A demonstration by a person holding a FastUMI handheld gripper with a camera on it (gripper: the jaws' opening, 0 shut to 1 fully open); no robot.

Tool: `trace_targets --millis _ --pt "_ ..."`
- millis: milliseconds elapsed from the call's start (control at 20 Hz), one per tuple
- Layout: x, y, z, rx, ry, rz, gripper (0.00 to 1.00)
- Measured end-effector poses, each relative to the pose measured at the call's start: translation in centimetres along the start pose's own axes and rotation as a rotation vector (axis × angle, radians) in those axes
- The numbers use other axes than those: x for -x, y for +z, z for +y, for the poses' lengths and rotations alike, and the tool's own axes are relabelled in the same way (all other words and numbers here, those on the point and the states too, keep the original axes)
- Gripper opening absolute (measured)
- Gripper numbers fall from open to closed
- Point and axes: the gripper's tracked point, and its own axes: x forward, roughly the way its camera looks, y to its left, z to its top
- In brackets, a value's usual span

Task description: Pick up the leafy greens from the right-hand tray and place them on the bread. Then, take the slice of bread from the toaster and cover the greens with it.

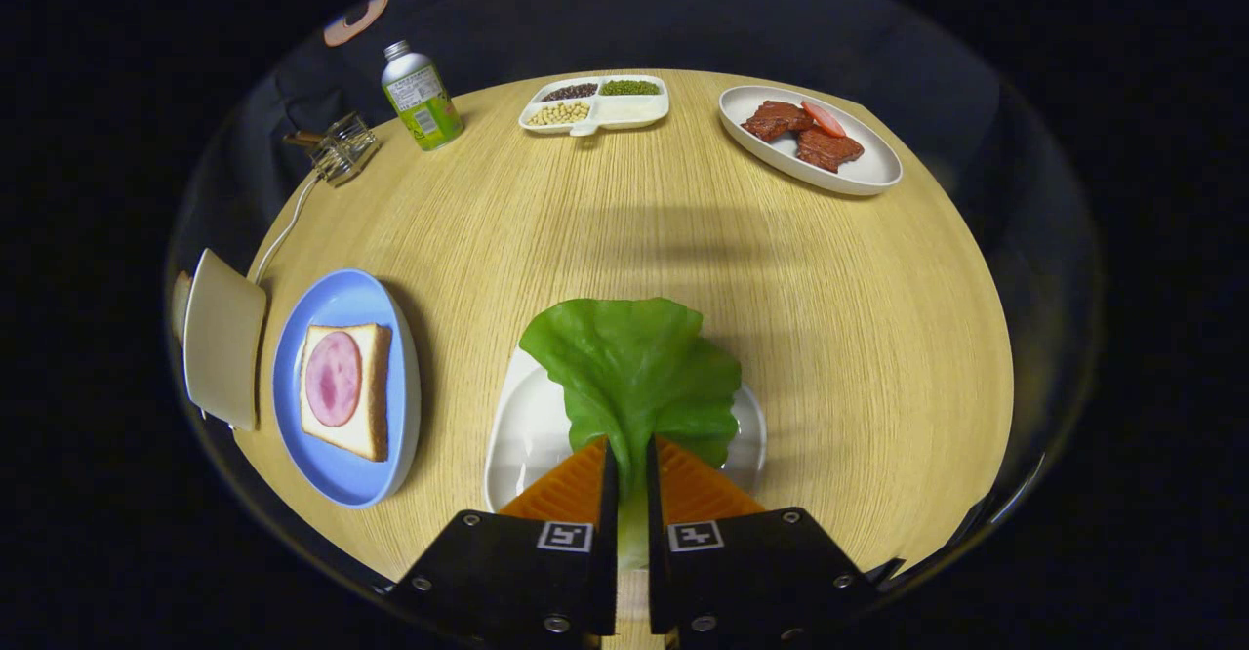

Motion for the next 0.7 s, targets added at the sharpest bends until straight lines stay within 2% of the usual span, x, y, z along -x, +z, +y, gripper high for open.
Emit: trace_targets --millis 150,700 --pt "1.6 0.8 1.2 0.021 0.029 -0.045 0.09" --pt "6.6 3.3 6.3 0.056 0.118 -0.158 0.09"
